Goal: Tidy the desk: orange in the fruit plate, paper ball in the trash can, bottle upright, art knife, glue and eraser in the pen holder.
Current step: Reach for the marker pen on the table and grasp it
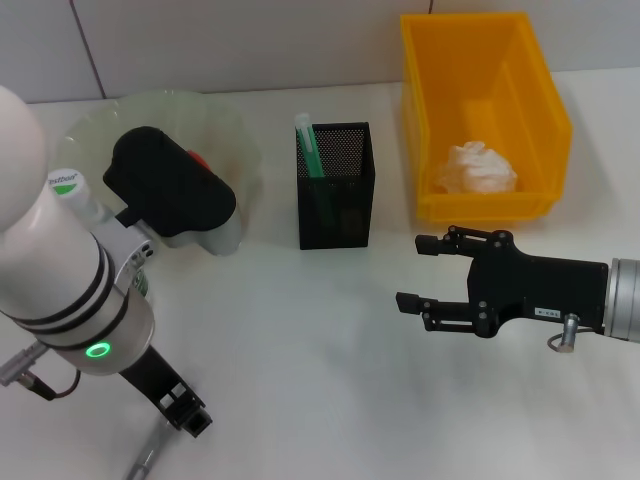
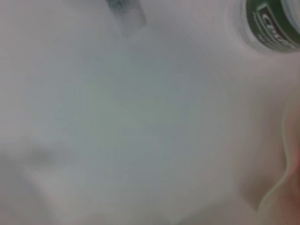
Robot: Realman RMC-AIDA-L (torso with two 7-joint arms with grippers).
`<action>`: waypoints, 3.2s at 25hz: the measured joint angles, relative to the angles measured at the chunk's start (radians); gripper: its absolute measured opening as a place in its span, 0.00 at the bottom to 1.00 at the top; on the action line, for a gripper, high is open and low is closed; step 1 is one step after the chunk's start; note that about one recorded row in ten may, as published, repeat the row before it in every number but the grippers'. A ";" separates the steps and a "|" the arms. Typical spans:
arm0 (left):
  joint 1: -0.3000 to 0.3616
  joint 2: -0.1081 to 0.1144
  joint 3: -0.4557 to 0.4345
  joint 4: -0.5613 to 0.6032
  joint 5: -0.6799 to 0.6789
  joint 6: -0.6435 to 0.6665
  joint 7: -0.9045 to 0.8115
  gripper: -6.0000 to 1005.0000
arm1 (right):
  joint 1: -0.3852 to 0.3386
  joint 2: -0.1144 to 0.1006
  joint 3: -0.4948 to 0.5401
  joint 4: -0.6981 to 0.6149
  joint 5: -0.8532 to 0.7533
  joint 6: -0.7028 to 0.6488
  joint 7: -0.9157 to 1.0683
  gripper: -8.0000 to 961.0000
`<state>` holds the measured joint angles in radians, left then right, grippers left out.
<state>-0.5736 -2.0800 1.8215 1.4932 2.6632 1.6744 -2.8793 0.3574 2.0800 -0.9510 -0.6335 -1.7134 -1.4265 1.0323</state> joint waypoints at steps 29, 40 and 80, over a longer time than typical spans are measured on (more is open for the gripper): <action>-0.020 0.000 0.009 -0.110 0.001 -0.057 0.000 0.48 | -0.010 0.000 0.000 -0.003 0.000 -0.016 0.000 0.80; -0.021 0.000 0.015 -0.122 0.000 -0.068 0.000 0.43 | -0.016 0.002 0.000 -0.005 0.000 -0.028 0.003 0.80; -0.082 0.000 0.020 -0.166 0.005 -0.103 0.001 0.14 | -0.016 0.000 0.022 -0.009 0.001 -0.040 0.002 0.80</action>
<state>-0.6559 -2.0801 1.8412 1.3274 2.6684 1.5713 -2.8780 0.3410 2.0801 -0.9289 -0.6427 -1.7119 -1.4664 1.0340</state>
